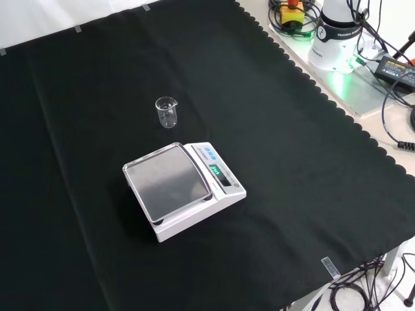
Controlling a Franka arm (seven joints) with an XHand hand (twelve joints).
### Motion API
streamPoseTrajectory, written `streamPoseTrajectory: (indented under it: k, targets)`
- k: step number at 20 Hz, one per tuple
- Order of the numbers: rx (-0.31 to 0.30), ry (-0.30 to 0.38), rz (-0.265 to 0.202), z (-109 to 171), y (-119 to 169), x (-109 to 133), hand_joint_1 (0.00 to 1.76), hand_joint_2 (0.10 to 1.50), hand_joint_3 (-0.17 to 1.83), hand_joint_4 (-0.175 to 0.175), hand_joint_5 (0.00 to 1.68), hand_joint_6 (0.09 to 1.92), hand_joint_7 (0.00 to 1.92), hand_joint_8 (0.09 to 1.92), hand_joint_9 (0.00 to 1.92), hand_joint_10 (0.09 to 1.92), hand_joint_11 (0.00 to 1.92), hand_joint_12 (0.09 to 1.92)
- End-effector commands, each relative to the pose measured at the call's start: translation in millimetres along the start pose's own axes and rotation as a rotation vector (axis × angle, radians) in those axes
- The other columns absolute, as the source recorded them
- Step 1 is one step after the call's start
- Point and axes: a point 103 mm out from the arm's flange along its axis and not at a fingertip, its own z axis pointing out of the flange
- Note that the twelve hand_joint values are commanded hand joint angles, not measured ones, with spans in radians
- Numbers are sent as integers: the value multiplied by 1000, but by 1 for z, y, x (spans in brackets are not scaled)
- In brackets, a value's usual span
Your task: Pick up the beaker.
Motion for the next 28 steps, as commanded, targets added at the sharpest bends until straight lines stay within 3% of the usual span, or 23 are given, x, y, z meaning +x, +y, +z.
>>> streamPoseTrajectory:
  k: [1, 5, 10, 18, 19, 22, 28]
  targets:
    - [-8, -9, 0, 0, 1, 0, 287, 787, 238, -36, 48, 110, 80, 387, 302, 87, 170, 1307]
    - [2, -2, -4, 2, 4, 0, 224, 805, 218, -26, 2, 87, 3, 292, 163, 87, 8, 1411]
    - [16, 17, -24, 17, 23, 0, 220, 809, 212, -26, 0, 87, 0, 289, 162, 87, 0, 1420]
    - [-6, 54, -77, 40, 47, 23, 224, 823, 183, -33, 0, 87, 0, 378, 186, 87, 0, 1449]
    - [-1, 62, -82, 44, 50, 23, 225, 837, 154, -35, 0, 87, 0, 398, 166, 120, 0, 1457]
    - [7, 85, -94, 57, 61, 18, 229, 865, 92, -37, 0, 87, 0, 445, 27, 515, 0, 1477]
    - [23, 136, -117, 87, 82, 10, 241, 872, 74, -42, 20, 87, 0, 512, 0, 650, 10, 1488]
